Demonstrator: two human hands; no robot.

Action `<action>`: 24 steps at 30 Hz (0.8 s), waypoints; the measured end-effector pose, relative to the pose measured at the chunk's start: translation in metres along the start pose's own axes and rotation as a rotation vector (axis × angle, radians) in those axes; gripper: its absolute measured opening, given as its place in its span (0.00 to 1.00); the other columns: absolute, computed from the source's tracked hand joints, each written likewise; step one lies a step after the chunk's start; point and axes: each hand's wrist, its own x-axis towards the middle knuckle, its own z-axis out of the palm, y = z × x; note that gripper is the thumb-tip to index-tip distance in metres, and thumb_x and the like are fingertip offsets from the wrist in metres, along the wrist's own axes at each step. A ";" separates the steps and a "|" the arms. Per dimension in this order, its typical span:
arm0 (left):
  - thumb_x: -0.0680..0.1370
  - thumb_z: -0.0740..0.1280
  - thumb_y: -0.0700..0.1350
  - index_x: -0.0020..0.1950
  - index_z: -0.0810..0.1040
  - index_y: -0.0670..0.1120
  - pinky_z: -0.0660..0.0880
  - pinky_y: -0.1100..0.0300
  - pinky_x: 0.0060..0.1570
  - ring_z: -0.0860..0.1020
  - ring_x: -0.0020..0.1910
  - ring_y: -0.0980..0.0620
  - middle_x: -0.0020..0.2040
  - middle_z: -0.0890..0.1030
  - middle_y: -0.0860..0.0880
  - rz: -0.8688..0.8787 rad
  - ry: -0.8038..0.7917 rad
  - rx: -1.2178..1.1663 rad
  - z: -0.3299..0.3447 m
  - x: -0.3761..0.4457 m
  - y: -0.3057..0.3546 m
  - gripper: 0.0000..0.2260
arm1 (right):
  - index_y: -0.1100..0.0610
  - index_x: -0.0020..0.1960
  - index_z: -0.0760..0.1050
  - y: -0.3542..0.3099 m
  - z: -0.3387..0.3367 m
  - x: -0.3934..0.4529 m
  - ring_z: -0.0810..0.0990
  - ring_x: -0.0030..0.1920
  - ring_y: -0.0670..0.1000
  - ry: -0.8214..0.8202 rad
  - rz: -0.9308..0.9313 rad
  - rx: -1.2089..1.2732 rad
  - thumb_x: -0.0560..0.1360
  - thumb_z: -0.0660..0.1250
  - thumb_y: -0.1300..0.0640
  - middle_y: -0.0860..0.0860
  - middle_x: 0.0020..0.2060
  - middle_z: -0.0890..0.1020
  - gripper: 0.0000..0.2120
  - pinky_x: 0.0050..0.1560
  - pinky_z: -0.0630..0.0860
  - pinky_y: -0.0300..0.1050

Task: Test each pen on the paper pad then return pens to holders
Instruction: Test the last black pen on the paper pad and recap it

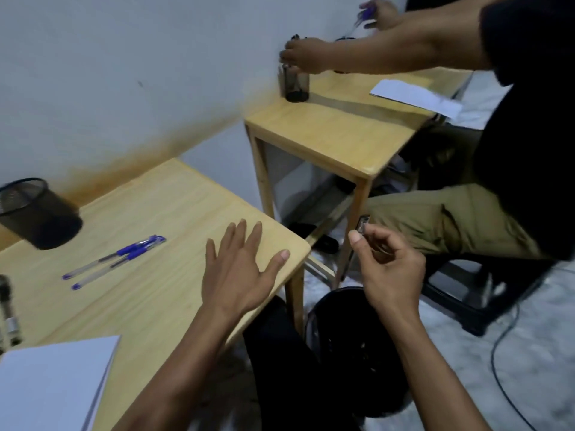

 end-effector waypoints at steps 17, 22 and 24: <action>0.77 0.43 0.73 0.81 0.54 0.54 0.46 0.40 0.78 0.46 0.81 0.49 0.82 0.51 0.49 0.027 0.001 0.067 0.004 -0.001 -0.003 0.38 | 0.56 0.64 0.81 0.044 -0.037 -0.010 0.83 0.53 0.46 0.074 0.255 -0.142 0.74 0.77 0.54 0.51 0.55 0.85 0.20 0.48 0.75 0.22; 0.77 0.41 0.74 0.81 0.55 0.54 0.47 0.39 0.77 0.47 0.81 0.48 0.82 0.52 0.49 0.029 0.007 0.075 0.006 -0.001 -0.004 0.39 | 0.57 0.68 0.78 0.049 -0.039 -0.009 0.80 0.58 0.45 0.048 0.278 -0.129 0.74 0.77 0.53 0.50 0.59 0.83 0.25 0.53 0.76 0.26; 0.76 0.41 0.75 0.81 0.55 0.54 0.47 0.39 0.78 0.47 0.81 0.48 0.82 0.52 0.49 0.028 0.010 0.072 0.006 -0.002 -0.003 0.39 | 0.56 0.68 0.79 0.052 -0.038 -0.010 0.81 0.59 0.47 0.051 0.281 -0.134 0.73 0.78 0.52 0.49 0.58 0.83 0.25 0.61 0.79 0.41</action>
